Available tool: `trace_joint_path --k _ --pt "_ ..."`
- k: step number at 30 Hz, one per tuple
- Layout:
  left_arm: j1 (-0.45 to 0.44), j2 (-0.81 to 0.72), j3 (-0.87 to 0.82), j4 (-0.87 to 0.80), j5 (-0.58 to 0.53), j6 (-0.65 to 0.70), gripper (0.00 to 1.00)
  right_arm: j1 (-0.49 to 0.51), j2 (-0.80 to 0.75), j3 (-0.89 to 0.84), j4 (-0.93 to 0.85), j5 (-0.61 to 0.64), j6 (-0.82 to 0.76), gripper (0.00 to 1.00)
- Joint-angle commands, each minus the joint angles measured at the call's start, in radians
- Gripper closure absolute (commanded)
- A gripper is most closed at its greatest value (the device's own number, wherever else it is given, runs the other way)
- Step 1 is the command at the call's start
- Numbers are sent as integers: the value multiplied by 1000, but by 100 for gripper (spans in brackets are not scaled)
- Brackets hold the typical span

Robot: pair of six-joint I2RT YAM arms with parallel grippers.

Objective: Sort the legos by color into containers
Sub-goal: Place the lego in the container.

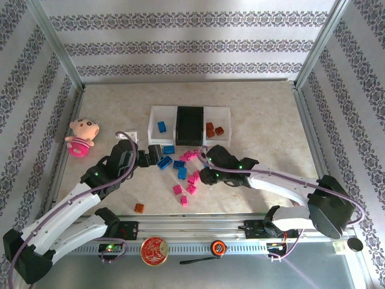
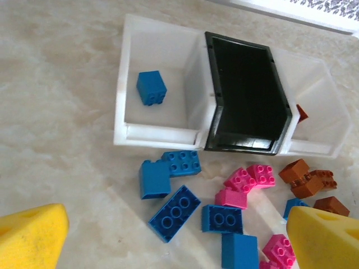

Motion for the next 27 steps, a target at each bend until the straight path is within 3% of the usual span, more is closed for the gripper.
trace_joint_path --k 1,7,11,18,20,23,27 --pt "5 -49 -69 -38 -14 -62 0 -29 86 180 66 -79 -55 74" --pt "5 -59 -108 -79 10 -121 0 -54 453 607 64 -159 -98 75" --pt "4 -89 -133 -110 11 -158 0 -75 668 857 20 -131 -95 75" --pt "5 -141 -182 -158 23 -233 0 -98 897 1126 -60 -63 -73 72" --pt "4 -140 -185 -176 32 -237 0 -99 933 1173 -81 -46 -68 64" --pt "4 -125 -187 -201 56 -248 0 -103 960 1207 -85 -52 -53 39" --pt "-25 -90 -183 -230 78 -274 3 -112 913 1153 -39 -67 -32 31"
